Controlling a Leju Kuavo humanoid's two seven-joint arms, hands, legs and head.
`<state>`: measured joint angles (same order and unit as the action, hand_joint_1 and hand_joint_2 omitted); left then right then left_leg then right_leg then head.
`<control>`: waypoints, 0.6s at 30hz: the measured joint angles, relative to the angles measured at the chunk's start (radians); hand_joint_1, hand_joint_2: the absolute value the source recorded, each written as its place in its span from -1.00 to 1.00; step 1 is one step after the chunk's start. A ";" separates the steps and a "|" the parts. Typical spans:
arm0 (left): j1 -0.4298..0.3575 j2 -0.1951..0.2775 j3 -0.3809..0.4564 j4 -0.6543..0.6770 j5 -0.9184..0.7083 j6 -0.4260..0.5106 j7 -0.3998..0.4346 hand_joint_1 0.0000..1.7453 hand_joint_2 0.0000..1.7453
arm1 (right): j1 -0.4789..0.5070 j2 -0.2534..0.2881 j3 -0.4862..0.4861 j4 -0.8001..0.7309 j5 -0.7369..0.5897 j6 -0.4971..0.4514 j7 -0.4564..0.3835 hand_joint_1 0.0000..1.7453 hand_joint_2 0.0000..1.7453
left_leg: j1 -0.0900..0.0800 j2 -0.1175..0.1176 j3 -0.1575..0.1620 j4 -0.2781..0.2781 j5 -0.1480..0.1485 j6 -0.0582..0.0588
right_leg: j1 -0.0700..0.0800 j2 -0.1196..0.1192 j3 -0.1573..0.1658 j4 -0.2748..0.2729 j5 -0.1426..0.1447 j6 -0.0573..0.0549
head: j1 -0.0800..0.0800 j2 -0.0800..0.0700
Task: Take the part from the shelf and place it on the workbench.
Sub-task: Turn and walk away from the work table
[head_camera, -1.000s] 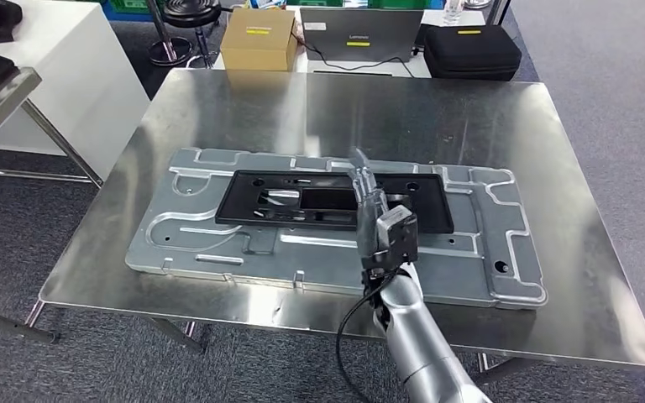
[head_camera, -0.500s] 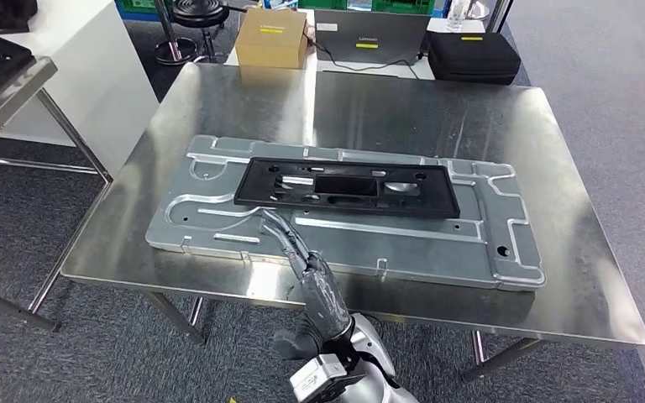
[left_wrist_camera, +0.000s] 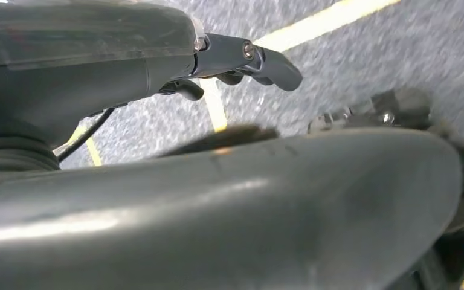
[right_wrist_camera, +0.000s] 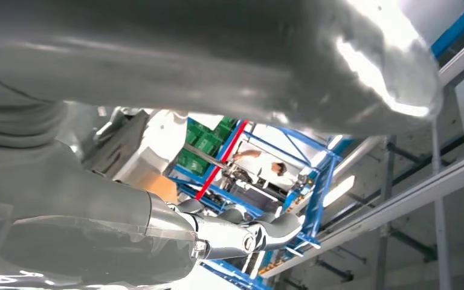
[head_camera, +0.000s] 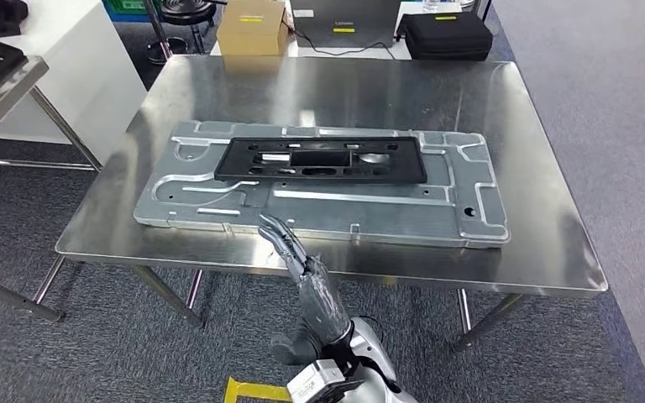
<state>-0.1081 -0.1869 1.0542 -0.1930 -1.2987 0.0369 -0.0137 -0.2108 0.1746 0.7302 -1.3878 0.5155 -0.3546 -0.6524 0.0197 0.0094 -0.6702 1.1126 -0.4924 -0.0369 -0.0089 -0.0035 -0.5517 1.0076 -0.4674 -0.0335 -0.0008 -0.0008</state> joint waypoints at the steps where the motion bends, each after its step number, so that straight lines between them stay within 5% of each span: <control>1: 0.000 0.000 0.000 0.000 0.000 0.001 -0.001 -1.00 -1.00 | 0.001 0.000 0.000 0.003 -0.002 0.000 0.000 -1.00 -1.00 | 0.000 -0.001 -0.015 0.064 -0.053 0.000 | 0.002 0.002 -0.016 0.000 0.012 -0.004 | -0.001 0.000; 2: 0.001 0.000 0.000 0.000 0.000 0.002 -0.002 -1.00 -1.00 | 0.001 0.000 0.000 0.005 -0.003 -0.001 0.000 -1.00 -1.00 | 0.000 -0.001 -0.024 0.126 -0.088 0.001 | 0.006 0.004 -0.033 0.001 0.024 -0.005 | -0.001 0.000; 4: 0.000 0.000 0.000 0.000 0.001 0.003 -0.004 -1.00 -1.00 | 0.002 0.000 -0.001 0.011 -0.005 -0.002 0.000 -1.00 -1.00 | -0.002 -0.002 -0.008 0.182 -0.085 0.006 | 0.012 0.009 -0.067 0.004 0.049 -0.006 | -0.001 0.000; 6: 0.000 0.000 0.001 0.000 0.000 0.004 -0.005 -1.00 -1.00 | 0.003 0.000 -0.002 0.016 -0.006 -0.003 -0.001 -1.00 -1.00 | -0.008 -0.007 0.072 0.107 -0.030 0.018 | 0.016 0.016 -0.097 0.009 0.071 -0.004 | -0.001 0.000; 9: -0.003 0.005 0.001 -0.002 0.000 0.005 -0.004 -1.00 -1.00 | 0.004 0.000 -0.002 0.021 -0.010 -0.004 -0.001 -1.00 -1.00 | -0.022 -0.032 0.209 -0.091 -0.037 0.039 | 0.016 0.026 -0.121 0.014 0.100 0.007 | 0.000 0.000; 12: -0.003 0.006 0.001 -0.002 0.001 0.005 -0.001 -1.00 -1.00 | 0.006 0.000 -0.006 0.028 -0.032 0.003 -0.005 -1.00 -1.00 | -0.026 -0.025 0.216 -0.137 -0.028 0.050 | 0.012 0.033 -0.129 0.006 0.127 0.025 | -0.002 0.000; 14: -0.002 0.006 0.002 -0.002 0.001 0.007 0.002 -1.00 -1.00 | 0.009 0.000 -0.013 0.032 -0.065 0.012 -0.015 -1.00 -1.00 | -0.021 -0.011 0.196 -0.143 -0.001 0.062 | 0.009 0.029 -0.148 0.038 0.077 0.035 | -0.002 0.000; 16: -0.002 0.007 0.003 -0.002 0.002 0.009 0.006 -1.00 -1.00 | 0.013 0.000 -0.021 0.031 -0.107 0.018 -0.031 -1.00 -1.00 | -0.020 0.003 0.169 -0.143 0.023 0.068 | 0.003 0.018 -0.181 0.148 -0.032 0.046 | 0.000 0.000; 18: -0.001 0.007 0.005 -0.002 0.002 0.010 0.009 -1.00 -1.00 | 0.020 0.000 -0.029 0.025 -0.137 0.019 -0.039 -1.00 -1.00 | -0.020 0.018 0.140 -0.139 0.046 0.066 | -0.004 0.014 -0.200 0.269 -0.084 0.057 | 0.000 0.000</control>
<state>-0.1086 -0.1799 1.0591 -0.1953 -1.2964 0.0471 -0.0049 -0.1909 0.1750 0.7011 -1.3624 0.3788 -0.3351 -0.6917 -0.0001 0.0273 -0.5301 0.9733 -0.4466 0.0294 -0.0131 0.0105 -0.7521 1.2764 -0.5511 0.0236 -0.0008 -0.0009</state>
